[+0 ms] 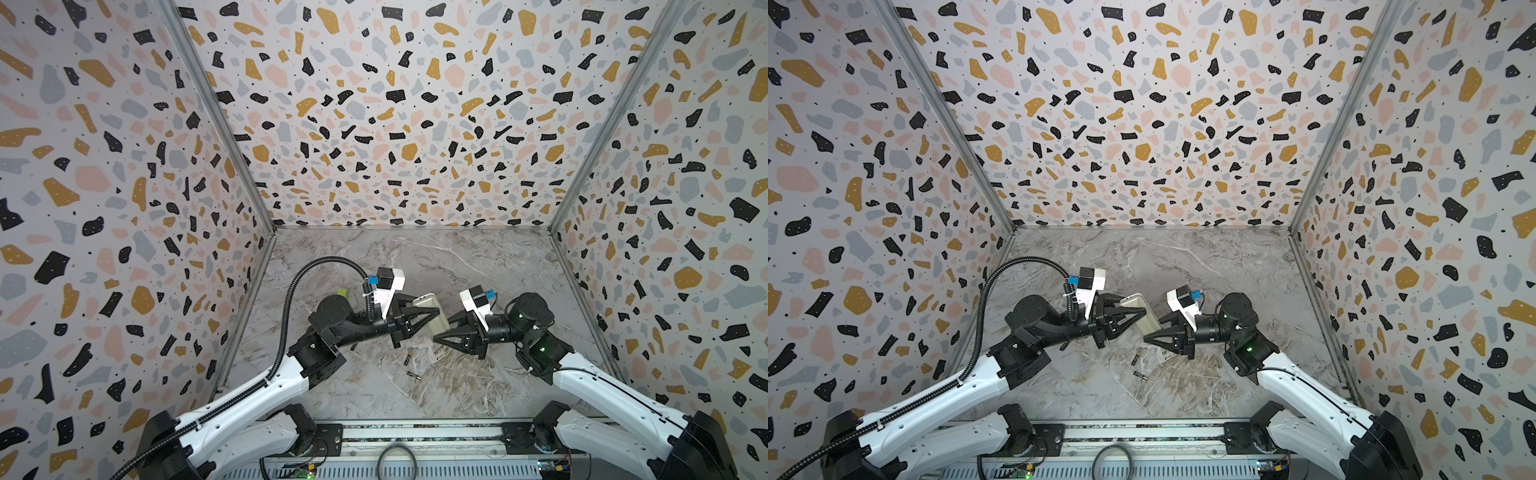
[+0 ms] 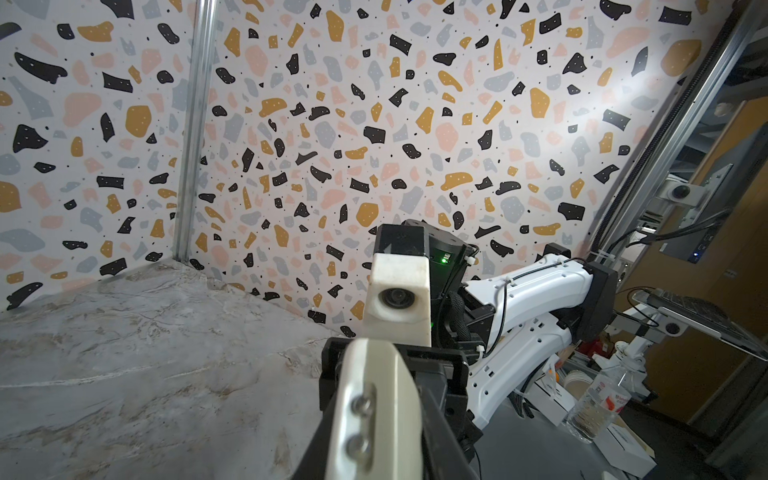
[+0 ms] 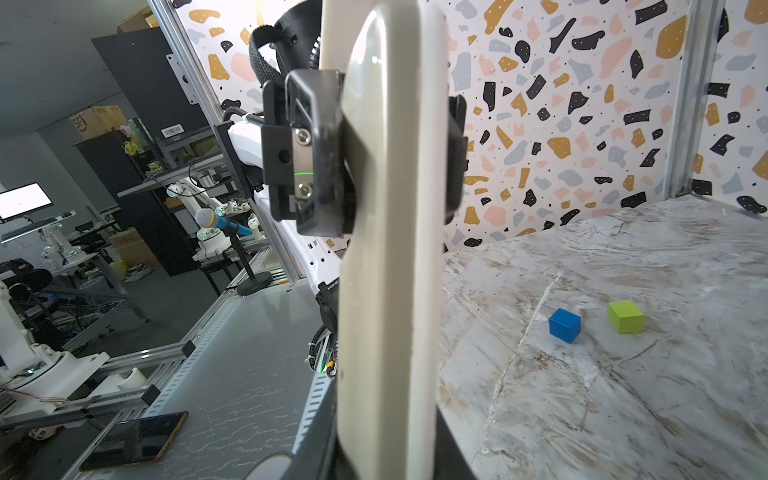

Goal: Load the batteries into the remote control

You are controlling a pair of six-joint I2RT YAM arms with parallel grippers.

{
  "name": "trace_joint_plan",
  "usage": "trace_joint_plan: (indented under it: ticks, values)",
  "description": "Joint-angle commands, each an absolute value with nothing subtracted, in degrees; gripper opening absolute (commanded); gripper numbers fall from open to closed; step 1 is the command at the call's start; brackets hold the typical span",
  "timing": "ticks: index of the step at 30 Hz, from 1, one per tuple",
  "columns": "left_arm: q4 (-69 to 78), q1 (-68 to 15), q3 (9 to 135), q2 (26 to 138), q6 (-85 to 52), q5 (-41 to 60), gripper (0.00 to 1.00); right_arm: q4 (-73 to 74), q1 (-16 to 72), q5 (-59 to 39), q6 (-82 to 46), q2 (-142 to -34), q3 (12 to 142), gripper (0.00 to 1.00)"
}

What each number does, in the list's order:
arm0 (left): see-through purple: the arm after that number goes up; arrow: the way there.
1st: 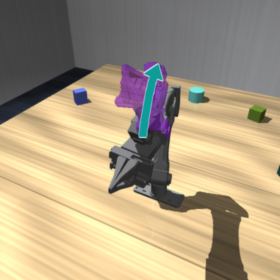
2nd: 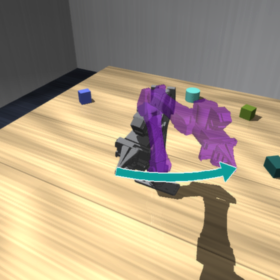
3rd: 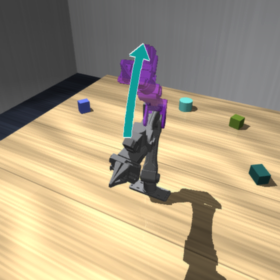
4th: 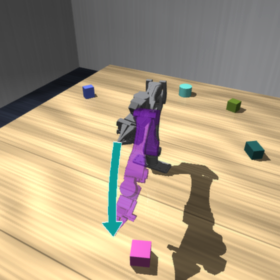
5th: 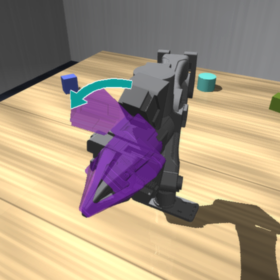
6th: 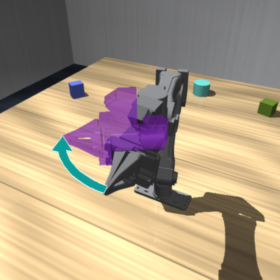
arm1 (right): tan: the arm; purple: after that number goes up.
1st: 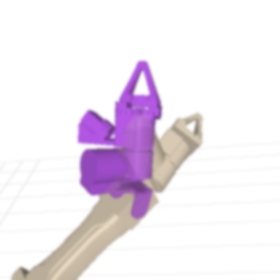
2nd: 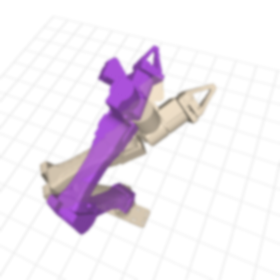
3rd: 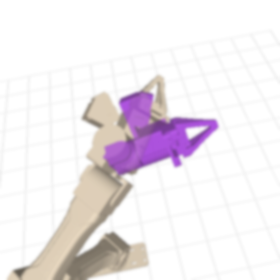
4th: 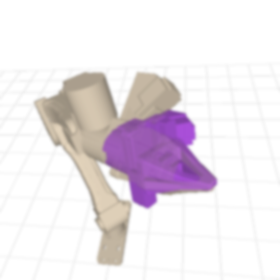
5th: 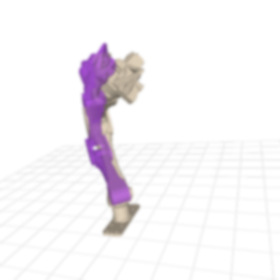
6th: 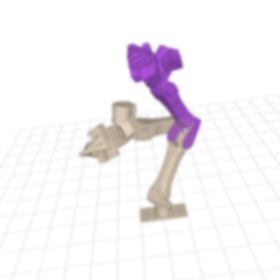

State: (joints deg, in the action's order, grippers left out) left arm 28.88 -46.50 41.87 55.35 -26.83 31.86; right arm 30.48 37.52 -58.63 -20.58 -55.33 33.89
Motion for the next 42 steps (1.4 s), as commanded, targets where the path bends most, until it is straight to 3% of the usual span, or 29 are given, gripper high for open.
trace_joint_plan:
  ticks: [1,8,13,21,29,35,42]
  values:
    - [31.0,-46.5,41.2,55.3,-28.4,29.9,0.10,32.8,37.6,-56.5,-18.5,-55.1,33.8,0.16]
    - [27.2,-46.6,42.0,55.3,-27.8,25.8,0.00,25.6,37.6,-51.9,-12.9,-53.0,34.1,0.59]
    - [20.4,-46.5,43.7,55.7,-27.2,22.3,0.00,16.1,38.9,-43.1,-5.8,-50.3,35.0,0.73]
    - [6.2,-44.3,46.5,56.7,-26.7,20.0,0.00,6.9,50.5,-19.3,7.6,-47.2,36.0,0.73]
    - [2.5,-36.0,42.6,58.7,-32.4,29.6,0.00,10.2,65.7,-2.9,24.1,-44.6,31.7,0.68]
    - [2.8,-36.0,39.5,57.7,-33.8,33.1,0.00,10.7,71.8,6.8,32.7,-48.5,32.1,0.62]
    - [2.3,-36.0,37.5,57.8,-35.3,37.8,0.00,12.0,72.7,10.0,38.3,-52.4,32.4,0.58]
